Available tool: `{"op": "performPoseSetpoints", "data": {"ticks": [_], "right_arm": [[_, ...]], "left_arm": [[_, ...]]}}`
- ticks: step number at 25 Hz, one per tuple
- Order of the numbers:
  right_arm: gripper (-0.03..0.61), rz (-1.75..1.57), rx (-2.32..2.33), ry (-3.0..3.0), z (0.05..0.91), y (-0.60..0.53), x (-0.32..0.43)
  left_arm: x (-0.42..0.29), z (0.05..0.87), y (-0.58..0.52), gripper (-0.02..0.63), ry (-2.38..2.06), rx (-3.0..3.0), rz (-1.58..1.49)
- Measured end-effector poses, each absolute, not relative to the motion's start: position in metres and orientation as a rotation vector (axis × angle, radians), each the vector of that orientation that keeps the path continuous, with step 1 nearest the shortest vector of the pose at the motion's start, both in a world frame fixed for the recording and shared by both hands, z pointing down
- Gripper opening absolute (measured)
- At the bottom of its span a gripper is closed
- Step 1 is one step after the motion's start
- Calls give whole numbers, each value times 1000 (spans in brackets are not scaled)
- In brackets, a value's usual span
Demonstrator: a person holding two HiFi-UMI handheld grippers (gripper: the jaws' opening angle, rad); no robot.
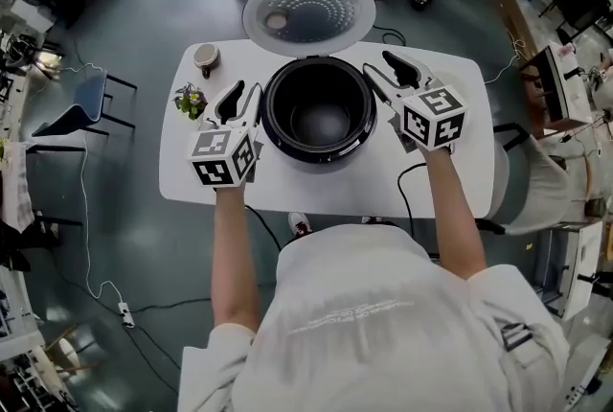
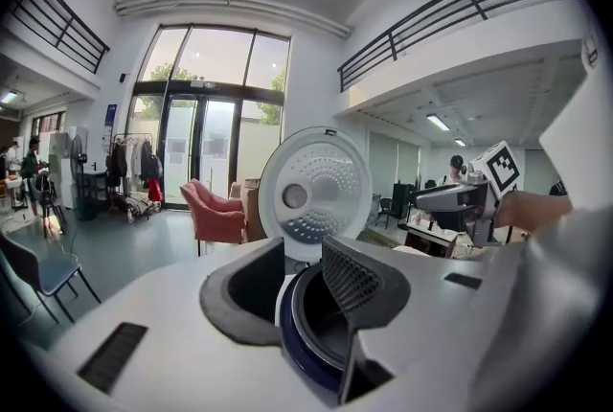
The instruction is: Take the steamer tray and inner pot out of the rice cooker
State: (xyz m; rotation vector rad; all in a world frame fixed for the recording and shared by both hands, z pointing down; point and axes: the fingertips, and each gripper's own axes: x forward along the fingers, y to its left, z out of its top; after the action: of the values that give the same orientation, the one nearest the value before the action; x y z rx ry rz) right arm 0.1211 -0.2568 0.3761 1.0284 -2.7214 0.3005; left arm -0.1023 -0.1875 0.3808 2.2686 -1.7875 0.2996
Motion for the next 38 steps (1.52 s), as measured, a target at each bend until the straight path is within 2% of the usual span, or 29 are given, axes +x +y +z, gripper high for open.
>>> {"op": "performPoseSetpoints", "data": {"ticks": [21, 27, 38], "right_arm": [[219, 562, 827, -2525, 479, -235, 113], [219, 592, 806, -2493, 493, -233, 114], [218, 635, 785, -2455, 509, -236, 116]], "left_arm": [[-82, 491, -164, 140, -1639, 2027, 495], [-78, 498, -157, 164, -1630, 2001, 526], [-73, 500, -153, 172, -1602, 1973, 505]]}}
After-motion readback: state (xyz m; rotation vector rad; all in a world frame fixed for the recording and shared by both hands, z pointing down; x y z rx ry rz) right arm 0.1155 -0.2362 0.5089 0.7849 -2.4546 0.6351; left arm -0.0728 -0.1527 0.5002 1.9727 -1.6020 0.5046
